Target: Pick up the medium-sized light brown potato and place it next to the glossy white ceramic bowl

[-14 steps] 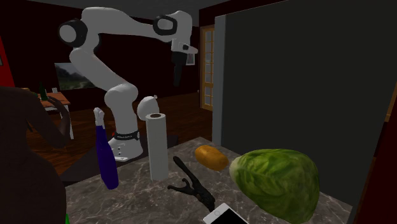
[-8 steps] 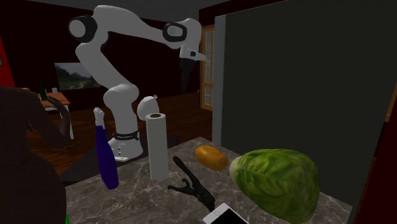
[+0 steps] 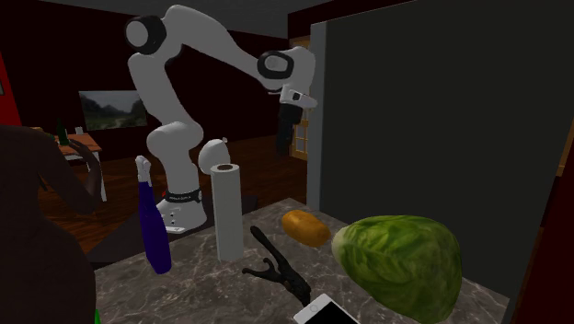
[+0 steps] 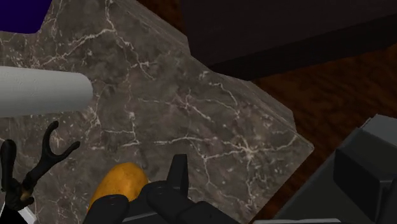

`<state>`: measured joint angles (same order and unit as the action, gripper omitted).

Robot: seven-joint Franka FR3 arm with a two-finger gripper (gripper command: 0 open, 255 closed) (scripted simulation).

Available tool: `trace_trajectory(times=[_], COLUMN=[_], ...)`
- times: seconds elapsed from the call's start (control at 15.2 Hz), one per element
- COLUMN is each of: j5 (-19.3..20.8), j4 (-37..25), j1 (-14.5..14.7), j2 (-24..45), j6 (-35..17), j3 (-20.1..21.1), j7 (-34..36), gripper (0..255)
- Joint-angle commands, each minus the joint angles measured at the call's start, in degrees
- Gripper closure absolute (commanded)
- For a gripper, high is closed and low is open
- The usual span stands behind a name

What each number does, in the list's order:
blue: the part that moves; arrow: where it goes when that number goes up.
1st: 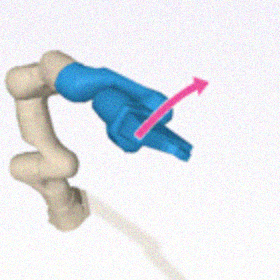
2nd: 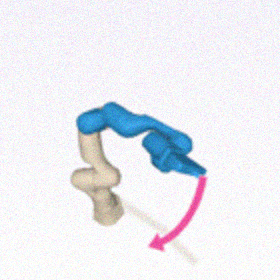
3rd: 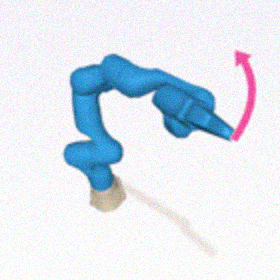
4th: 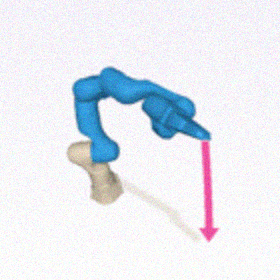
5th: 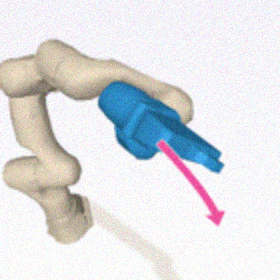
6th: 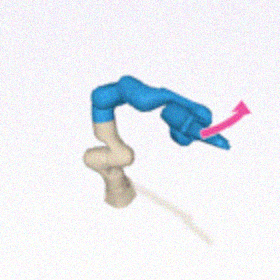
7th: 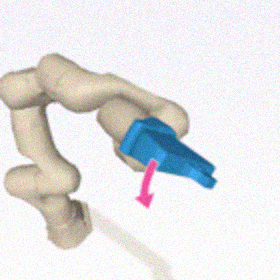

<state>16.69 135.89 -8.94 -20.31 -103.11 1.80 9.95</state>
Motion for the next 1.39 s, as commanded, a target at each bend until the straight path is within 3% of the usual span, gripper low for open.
trace_trajectory(times=[0.0,0.99,1.32], j5=[1.8,13.1,14.1], j4=[-1.8,-20.9,-18.3], j1=[-1.4,-9.4,-10.3], j2=[4.6,32.1,32.9], j6=[-1.9,-4.9,-8.4], j3=[0.0,-6.5,-7.2], j7=[3.8,25.0,25.5], gripper=[0,0,0])
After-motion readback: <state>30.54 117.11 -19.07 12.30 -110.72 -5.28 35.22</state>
